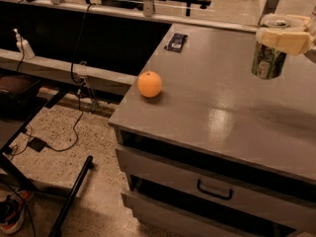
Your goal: Place green can upright
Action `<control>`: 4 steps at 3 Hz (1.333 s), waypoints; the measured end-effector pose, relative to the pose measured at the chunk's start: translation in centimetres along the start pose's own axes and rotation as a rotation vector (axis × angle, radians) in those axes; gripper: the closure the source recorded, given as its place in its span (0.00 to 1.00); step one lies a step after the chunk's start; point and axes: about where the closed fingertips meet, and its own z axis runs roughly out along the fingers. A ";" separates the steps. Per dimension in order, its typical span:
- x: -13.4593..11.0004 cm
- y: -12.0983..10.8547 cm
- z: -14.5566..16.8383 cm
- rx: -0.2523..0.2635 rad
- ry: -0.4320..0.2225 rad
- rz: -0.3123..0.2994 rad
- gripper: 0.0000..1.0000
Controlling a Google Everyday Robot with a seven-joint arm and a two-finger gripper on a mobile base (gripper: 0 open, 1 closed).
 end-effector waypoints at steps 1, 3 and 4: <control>-0.1 1.0 0.2 -0.038 -0.031 -0.181 1.00; 1.8 2.0 0.9 -0.043 -0.050 -0.195 1.00; 4.8 3.5 1.9 -0.076 -0.076 -0.165 1.00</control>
Offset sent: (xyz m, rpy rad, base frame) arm -0.0066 0.0044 0.0000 -0.0484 -0.1367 0.0319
